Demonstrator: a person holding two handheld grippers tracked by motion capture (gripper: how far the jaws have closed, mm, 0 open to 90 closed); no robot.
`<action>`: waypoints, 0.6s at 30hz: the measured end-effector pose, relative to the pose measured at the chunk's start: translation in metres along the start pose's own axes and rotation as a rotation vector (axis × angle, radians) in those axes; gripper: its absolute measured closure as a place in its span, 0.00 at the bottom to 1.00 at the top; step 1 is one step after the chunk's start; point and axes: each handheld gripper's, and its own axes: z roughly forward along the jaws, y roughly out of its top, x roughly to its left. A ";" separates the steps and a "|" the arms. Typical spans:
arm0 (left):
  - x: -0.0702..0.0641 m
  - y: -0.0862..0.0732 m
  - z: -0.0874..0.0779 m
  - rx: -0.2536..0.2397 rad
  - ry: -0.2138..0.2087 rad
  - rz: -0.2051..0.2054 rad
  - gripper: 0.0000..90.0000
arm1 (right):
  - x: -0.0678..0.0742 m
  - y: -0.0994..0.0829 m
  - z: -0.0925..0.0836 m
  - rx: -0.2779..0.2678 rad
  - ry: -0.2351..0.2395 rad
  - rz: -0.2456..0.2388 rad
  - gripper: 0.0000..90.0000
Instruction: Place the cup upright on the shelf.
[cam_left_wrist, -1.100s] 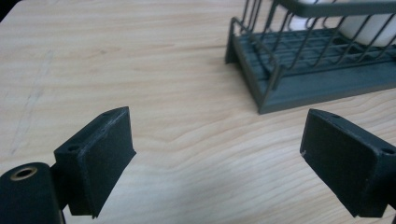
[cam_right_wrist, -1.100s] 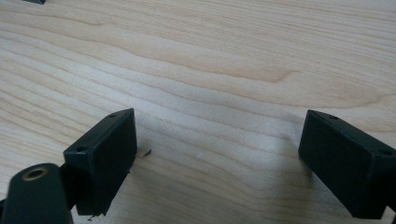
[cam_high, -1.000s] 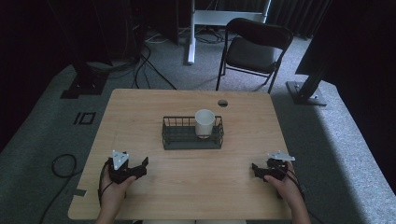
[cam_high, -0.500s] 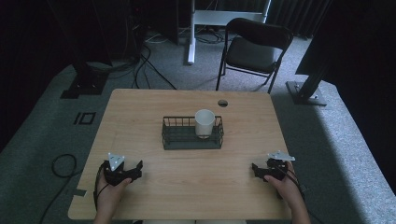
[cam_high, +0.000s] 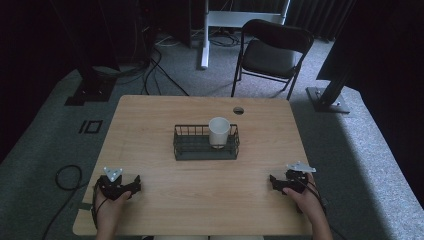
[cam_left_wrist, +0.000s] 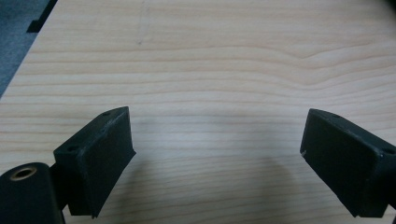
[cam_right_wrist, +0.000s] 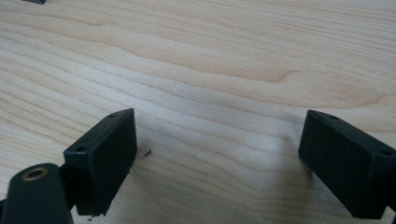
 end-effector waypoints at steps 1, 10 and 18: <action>0.000 0.000 0.000 0.000 0.000 0.000 0.11 | 0.000 0.000 0.000 0.000 0.000 0.000 0.12; 0.007 0.000 0.005 0.081 -0.022 0.018 0.08 | 0.000 0.000 0.000 0.000 0.000 0.000 0.12; 0.007 0.001 0.006 0.088 -0.022 0.022 0.04 | 0.000 0.000 0.000 0.000 0.000 0.000 0.12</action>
